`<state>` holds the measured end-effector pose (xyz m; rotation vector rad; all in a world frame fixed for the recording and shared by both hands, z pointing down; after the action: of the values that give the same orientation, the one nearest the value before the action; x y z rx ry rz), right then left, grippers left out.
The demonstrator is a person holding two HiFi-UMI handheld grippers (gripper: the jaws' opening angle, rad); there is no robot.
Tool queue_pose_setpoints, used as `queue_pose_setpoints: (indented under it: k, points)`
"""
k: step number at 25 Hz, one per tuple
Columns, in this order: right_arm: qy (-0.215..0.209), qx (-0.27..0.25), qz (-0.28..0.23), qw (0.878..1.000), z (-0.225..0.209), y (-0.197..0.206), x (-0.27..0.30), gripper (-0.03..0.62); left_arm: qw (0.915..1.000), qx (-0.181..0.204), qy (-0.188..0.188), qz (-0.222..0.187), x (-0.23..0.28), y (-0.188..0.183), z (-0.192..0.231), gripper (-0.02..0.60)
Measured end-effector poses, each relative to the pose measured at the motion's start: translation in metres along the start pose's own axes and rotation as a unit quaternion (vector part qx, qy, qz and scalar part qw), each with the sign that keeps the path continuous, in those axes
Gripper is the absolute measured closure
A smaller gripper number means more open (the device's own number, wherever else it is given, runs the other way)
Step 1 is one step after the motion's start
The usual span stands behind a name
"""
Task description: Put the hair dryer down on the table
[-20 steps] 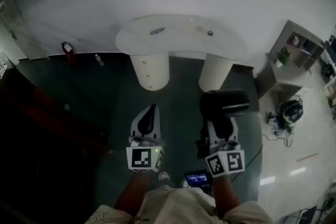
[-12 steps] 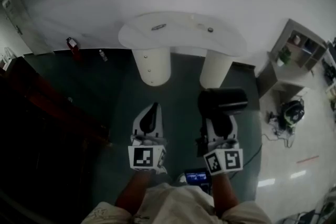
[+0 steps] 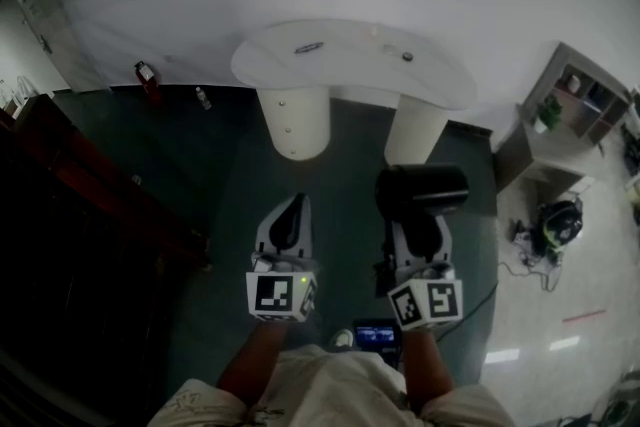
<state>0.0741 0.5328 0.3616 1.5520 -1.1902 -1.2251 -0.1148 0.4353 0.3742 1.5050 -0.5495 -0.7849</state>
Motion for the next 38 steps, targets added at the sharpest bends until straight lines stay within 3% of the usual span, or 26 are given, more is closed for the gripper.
queue_pose_setpoints:
  k: [7, 19, 25, 35, 38]
  points:
    - [-0.014, 0.011, 0.01, 1.0, -0.003, 0.022, 0.058, 0.359, 0.9999, 0.003, -0.006, -0.009, 0.043, 0.013, 0.034, 0.584]
    - [-0.04, 0.017, 0.011, 0.999, 0.03, 0.053, 0.213, 0.359, 0.9994, 0.007, -0.027, -0.02, 0.141, 0.012, 0.155, 0.584]
    - [-0.043, 0.019, 0.019, 0.999, 0.044, 0.07, 0.263, 0.359, 0.999, 0.002, -0.041, -0.017, 0.168, 0.014, 0.202, 0.584]
    - [-0.044, 0.016, 0.026, 0.999, 0.02, 0.095, 0.335, 0.361, 0.9986, -0.01, -0.052, -0.006, 0.231, 0.033, 0.228, 0.584]
    - [-0.053, 0.02, 0.029, 0.998, 0.001, 0.103, 0.362, 0.361, 0.9982, 0.003, -0.058, -0.012, 0.263, 0.042, 0.227, 0.584]
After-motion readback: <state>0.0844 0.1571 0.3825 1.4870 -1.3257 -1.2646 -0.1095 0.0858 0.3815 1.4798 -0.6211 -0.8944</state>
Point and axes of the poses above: the fingertips, and each gripper's own axes: x forward along the fingers, z to its left, y out of its underside, the point moved 6 cm from there along -x, backward along the fingers, and after that the axes turned 1 degree about -z, right-handed, at the moved point
